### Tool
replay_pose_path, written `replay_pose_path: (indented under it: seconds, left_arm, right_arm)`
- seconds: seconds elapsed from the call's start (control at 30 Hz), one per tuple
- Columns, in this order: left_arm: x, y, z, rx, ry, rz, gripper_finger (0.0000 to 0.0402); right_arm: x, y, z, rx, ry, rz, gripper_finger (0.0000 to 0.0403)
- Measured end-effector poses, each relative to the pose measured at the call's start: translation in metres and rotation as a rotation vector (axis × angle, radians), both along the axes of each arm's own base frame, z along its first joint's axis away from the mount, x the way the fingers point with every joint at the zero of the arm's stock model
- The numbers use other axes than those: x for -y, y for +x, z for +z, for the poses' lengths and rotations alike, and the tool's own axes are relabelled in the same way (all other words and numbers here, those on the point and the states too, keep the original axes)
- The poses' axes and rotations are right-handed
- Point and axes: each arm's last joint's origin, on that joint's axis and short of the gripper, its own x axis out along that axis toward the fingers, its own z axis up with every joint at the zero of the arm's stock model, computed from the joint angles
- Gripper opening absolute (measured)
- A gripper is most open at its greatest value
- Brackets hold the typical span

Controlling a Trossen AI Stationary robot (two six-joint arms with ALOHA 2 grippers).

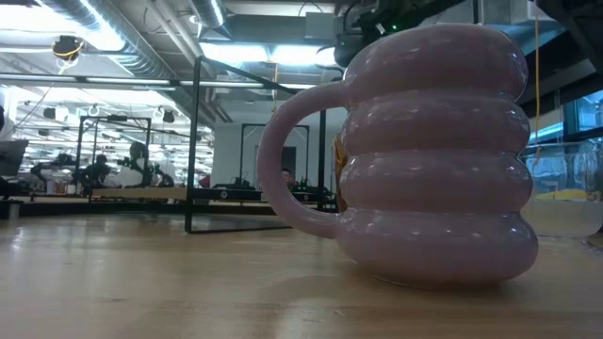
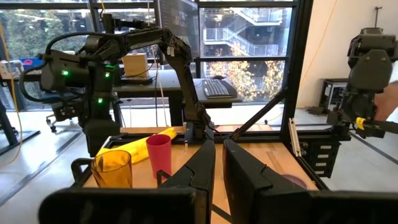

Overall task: Stack small to large cups/mugs on shelf
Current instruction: Put the brown transparent cup on the shelf

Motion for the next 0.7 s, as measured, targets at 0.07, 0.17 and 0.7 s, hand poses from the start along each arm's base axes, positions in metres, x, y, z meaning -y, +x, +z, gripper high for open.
replay_pose_path:
  seconds: [0.07, 0.17, 0.7]
  left_arm:
    - [0.000, 0.000, 0.000, 0.000, 0.000, 0.000, 0.0027]
    - [0.000, 0.000, 0.000, 0.000, 0.000, 0.000, 0.0027]
    - [0.000, 0.000, 0.000, 0.000, 0.000, 0.000, 0.0027]
  right_arm:
    - [0.002, 0.000, 0.000, 0.008, -0.007, -0.001, 0.0133]
    - [0.004, 0.001, 0.001, 0.025, -0.028, 0.025, 0.0133]
    - [-0.051, -0.007, 0.179, 0.679, -0.522, 0.329, 0.0133]
